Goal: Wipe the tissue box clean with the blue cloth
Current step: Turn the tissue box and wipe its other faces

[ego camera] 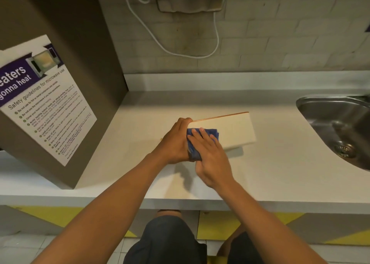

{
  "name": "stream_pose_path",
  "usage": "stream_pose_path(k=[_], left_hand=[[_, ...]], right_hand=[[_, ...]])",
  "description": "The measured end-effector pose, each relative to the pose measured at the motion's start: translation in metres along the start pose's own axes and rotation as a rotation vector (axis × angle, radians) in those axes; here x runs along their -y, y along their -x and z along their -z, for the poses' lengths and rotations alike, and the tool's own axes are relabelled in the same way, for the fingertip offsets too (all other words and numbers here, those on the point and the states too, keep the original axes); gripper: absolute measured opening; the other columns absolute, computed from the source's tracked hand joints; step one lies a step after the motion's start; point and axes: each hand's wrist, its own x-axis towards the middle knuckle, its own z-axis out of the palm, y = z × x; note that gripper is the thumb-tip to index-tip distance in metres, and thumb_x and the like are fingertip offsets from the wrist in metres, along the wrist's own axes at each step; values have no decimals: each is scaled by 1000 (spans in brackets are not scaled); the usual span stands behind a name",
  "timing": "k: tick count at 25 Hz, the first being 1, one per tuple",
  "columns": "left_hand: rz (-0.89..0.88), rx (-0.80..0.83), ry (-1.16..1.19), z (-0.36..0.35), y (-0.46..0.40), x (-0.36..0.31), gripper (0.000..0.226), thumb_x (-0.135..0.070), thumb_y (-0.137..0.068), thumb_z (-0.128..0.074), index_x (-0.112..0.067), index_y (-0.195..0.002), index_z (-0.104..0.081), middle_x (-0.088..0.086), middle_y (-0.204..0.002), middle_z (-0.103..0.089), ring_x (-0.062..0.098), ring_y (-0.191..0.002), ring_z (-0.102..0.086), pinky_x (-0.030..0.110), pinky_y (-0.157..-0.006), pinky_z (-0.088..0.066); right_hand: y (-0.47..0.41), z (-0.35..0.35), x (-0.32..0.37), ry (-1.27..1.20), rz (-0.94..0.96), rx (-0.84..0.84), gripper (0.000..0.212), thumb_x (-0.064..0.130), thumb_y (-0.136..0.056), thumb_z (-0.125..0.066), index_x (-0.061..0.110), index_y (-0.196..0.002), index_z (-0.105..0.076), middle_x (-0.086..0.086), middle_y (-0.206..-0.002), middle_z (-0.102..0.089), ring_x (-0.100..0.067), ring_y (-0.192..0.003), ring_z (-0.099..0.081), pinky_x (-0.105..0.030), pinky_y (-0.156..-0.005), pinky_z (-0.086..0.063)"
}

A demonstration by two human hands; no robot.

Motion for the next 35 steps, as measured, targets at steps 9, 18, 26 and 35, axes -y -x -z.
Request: stream_pose_path(k=[9, 18, 26, 35], left_hand=[[43, -36, 30, -4, 2, 0, 112, -32, -51, -90, -25, -145, -29, -9, -132, -35, 14, -118, -45, 36, -94, -48], [61, -30, 85, -4, 0, -2, 109, -41, -53, -97, -26, -140, -32, -8, -130, -40, 16, -113, -50, 31, -88, -51], [53, -53, 36, -5, 4, -1, 110, -39, -51, -86, -30, -143, -26, -12, -131, -33, 17, -118, -46, 42, -92, -51], [47, -66, 93, -9, 3, 1, 111, -35, -53, -92, -25, -144, -29, -9, -135, -36, 16, -118, -47, 30, -88, -47]], right_hand=[[-37, 51, -89, -78, -429, -213, 61, 4, -76, -45, 15, -136, -52, -6, -144, -47, -29, -136, -35, -56, -105, -36], [-7, -1, -8, -16, -105, -22, 67, 15, -79, -40, 20, -146, -39, 4, -154, -33, -8, -145, -15, -34, -120, -12], [-38, 44, -80, -154, -510, -250, 60, 16, -79, -41, 24, -138, -51, 4, -149, -42, -18, -142, -28, -46, -108, -37], [-13, 8, -31, -71, 6, -74, 58, 4, -77, -47, 14, -134, -56, 1, -144, -48, -18, -140, -34, -41, -116, -26]])
